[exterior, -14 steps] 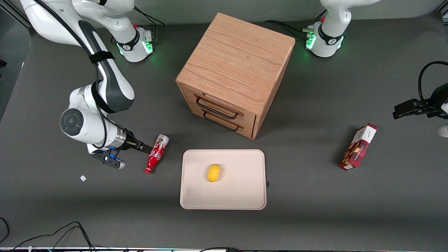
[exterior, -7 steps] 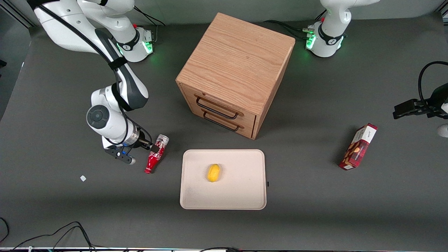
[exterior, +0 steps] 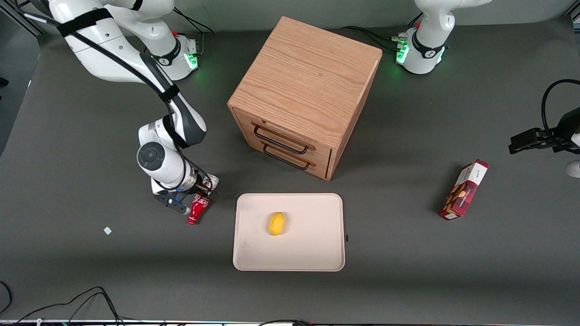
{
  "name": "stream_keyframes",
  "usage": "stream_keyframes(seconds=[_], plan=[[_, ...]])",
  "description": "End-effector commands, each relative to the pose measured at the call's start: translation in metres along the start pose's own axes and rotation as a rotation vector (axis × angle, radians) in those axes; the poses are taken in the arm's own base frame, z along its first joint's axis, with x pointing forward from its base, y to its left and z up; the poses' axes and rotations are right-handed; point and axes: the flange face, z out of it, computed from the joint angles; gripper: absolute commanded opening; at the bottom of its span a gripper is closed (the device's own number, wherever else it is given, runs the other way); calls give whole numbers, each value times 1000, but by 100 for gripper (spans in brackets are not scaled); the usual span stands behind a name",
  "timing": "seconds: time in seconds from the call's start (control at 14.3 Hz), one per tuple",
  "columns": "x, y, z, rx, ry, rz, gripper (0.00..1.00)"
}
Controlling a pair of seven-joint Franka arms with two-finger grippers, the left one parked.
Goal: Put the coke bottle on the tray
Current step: 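Lower the right gripper and close it around the bottle's body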
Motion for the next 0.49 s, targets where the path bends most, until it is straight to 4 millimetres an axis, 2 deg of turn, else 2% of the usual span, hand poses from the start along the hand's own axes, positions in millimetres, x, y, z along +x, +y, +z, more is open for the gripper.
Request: stream_keyframes(seconds=[0.0,0.21,0.42], plan=[[5,-4,18,-28,23,-19,100],[4,-2,34,-59,27,-54,100],[6,-2,34,-60,30,-55,99]])
